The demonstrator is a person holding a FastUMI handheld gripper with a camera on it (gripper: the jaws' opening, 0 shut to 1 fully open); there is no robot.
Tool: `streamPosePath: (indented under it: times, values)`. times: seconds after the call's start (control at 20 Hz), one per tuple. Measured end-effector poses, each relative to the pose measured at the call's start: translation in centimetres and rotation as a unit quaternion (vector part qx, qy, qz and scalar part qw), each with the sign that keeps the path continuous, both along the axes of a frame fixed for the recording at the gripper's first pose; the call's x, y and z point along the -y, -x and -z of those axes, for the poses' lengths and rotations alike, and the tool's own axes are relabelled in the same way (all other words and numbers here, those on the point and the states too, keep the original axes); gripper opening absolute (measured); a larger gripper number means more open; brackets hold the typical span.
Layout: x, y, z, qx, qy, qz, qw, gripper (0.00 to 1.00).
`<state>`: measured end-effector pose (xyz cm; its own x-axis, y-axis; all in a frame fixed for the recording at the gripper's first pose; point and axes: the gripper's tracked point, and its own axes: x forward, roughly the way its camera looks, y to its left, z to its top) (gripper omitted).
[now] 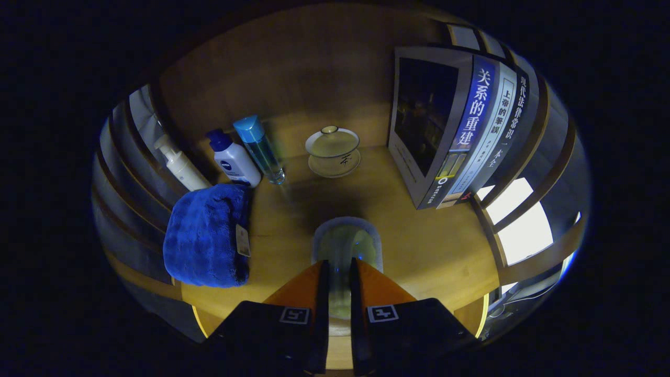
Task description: Pull open the drawer, take out the items inside it, and place them on the countertop above the cabinet.
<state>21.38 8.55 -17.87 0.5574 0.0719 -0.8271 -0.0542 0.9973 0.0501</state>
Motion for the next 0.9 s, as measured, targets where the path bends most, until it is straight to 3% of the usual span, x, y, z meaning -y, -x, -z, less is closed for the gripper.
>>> streamPosePath:
  times: [0.05, 0.5, 0.7, 0.9]
  values:
    - [0.0, 0.1, 0.1, -0.001, -0.004, 0.002, 1.000, 0.26]
    - [0.6, 1.3, -0.6, 0.053, -0.015, 0.021, 0.998, 0.99]
    - [0.6, 3.5, -1.0, 0.085, -0.024, 0.023, 0.996, 1.00]
    - [1.1, 6.5, -2.9, 0.142, 0.012, -0.001, 0.990, 1.00]
